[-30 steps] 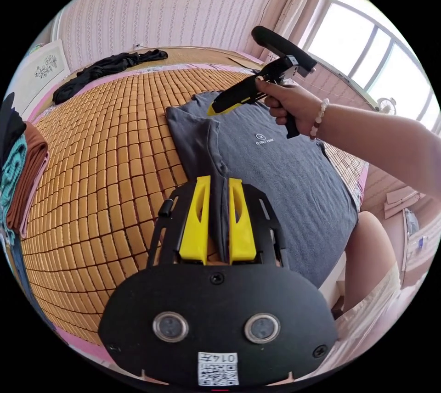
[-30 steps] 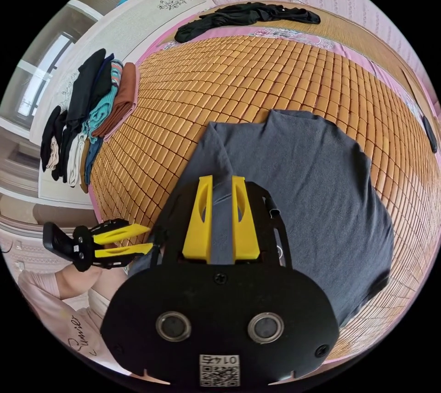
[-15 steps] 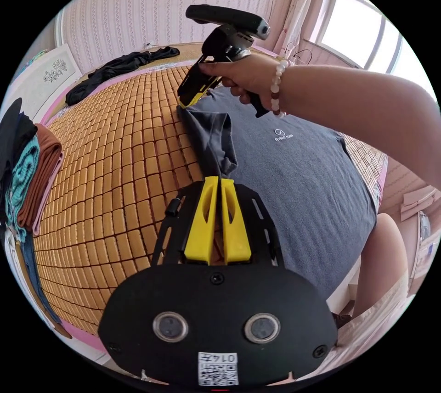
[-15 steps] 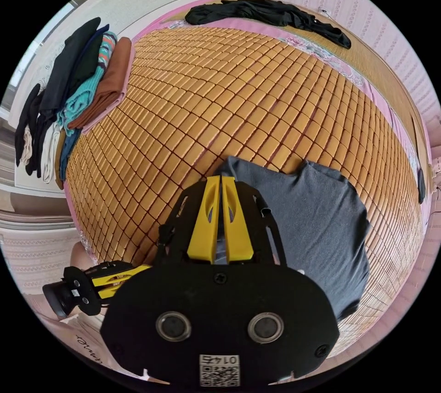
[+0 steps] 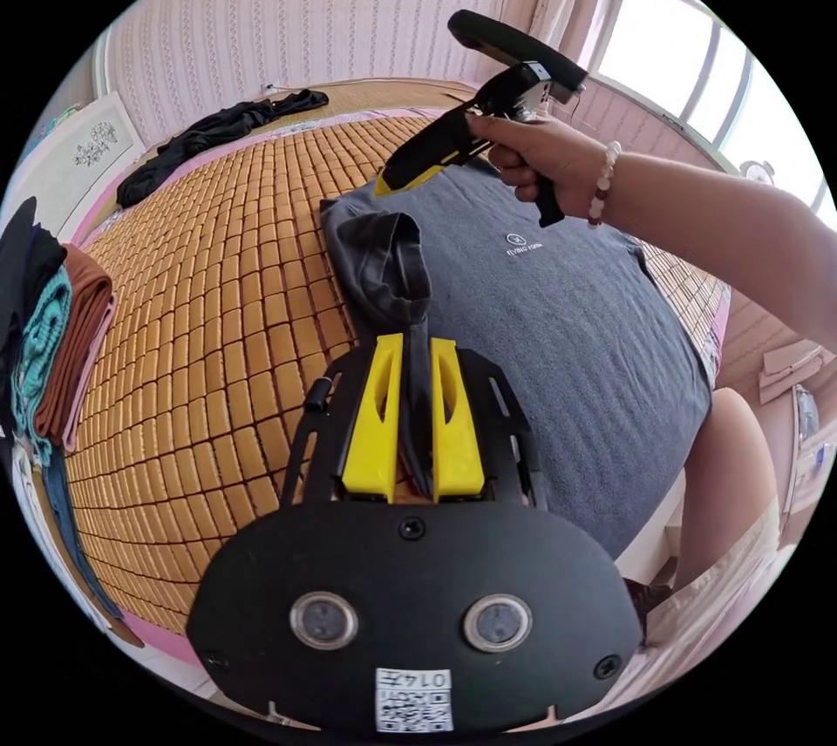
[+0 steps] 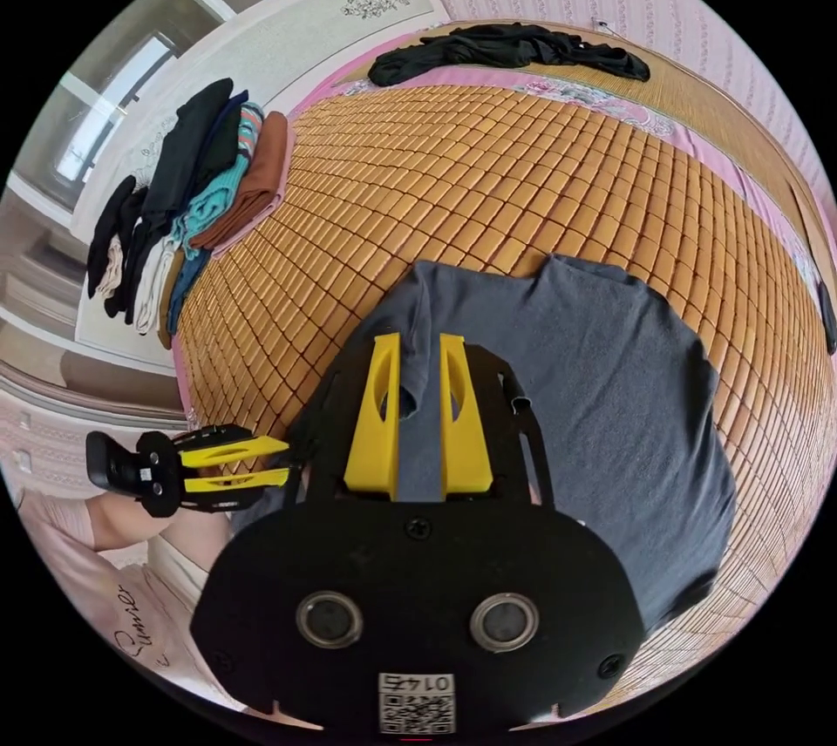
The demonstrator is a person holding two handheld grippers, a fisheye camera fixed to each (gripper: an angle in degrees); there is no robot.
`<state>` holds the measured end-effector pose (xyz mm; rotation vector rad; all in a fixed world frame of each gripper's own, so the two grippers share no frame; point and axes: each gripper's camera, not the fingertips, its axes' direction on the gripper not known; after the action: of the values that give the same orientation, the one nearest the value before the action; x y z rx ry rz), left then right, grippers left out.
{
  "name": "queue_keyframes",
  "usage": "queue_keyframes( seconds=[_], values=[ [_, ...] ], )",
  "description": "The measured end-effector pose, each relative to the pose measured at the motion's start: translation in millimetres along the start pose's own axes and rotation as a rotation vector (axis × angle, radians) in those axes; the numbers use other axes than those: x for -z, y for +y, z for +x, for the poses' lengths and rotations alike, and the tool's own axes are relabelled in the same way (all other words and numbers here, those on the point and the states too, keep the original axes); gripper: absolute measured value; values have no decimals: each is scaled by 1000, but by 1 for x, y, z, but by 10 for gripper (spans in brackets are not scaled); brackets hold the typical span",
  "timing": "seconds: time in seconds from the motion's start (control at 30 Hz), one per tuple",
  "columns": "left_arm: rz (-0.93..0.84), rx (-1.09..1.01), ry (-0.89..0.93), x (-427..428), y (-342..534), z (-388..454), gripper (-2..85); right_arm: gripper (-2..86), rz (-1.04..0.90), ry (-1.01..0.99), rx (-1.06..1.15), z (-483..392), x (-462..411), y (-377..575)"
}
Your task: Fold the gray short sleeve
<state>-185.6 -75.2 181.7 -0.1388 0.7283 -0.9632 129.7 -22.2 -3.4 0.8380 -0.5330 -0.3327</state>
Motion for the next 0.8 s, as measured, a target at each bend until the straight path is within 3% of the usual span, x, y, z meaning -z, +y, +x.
queue_keyframes(
  seconds=[0.13, 0.27, 0.37, 0.5, 0.6, 0.7, 0.8],
  values=[
    [-65, -34, -20, -27, -14, 15, 58, 27, -164, 52, 65, 8, -27, 12],
    [-37, -34, 4, -38, -22, 19, 53, 16, -46, 88, 22, 35, -15, 33],
    [-30, -42, 36, -45, -26, 20, 51, 28, -65, 110, -25, 60, -17, 51],
    [-42, -41, 61, -40, -32, 23, 51, 65, 90, -30, -106, 85, 10, 101],
    [-11, -64, 93, -19, -33, 30, 51, 72, 227, -84, -136, 98, 41, 176],
    [4, -121, 162, -1, -32, 44, 52, 75, 298, 68, -217, 109, 66, 273],
    [-36, -217, 182, 3, -45, 71, 52, 74, 349, 243, -434, 134, 78, 368]
  ],
)
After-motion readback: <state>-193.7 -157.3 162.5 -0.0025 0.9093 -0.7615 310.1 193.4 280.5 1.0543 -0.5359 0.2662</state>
